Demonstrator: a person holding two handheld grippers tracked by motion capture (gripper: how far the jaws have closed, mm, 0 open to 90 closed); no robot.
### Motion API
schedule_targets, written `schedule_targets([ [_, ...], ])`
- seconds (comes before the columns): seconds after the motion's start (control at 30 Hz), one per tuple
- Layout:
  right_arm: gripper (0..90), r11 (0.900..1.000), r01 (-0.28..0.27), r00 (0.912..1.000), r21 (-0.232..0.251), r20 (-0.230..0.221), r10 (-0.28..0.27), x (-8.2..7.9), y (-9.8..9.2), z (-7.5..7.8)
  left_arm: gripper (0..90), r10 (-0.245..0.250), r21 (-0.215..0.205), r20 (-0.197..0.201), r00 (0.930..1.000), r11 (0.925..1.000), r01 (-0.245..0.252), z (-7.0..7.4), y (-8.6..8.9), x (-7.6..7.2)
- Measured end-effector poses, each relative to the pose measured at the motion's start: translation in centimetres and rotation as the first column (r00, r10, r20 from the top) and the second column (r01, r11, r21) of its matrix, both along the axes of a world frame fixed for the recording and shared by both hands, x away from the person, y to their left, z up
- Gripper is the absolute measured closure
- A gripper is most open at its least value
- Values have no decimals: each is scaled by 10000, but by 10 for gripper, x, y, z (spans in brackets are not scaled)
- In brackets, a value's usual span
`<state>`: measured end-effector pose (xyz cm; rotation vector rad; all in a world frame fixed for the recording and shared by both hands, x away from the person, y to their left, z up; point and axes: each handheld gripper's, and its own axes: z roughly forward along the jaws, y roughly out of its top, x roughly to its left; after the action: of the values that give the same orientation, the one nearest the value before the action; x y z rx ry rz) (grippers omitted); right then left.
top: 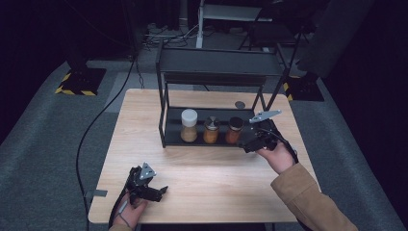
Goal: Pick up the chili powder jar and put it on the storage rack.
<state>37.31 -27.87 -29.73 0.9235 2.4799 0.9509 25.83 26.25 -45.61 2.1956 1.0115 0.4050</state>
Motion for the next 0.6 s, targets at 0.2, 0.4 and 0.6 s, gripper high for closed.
schedule_targets([
  [0.2,5,10000,35,10000,52,8,-35,-15,-7,-5,1,3,13,1,10000,10000,-3,0,0,0],
  [0.4,2,9999,74,9996,135,264,-78,-28,-12,-13,1,25,3,-15,10000,10000,-25,0,-1,0],
  [0.6,2,9997,-7,9990,244,450,-4,-34,-19,-28,1,17,3,-8,10000,10000,-17,0,0,0],
])
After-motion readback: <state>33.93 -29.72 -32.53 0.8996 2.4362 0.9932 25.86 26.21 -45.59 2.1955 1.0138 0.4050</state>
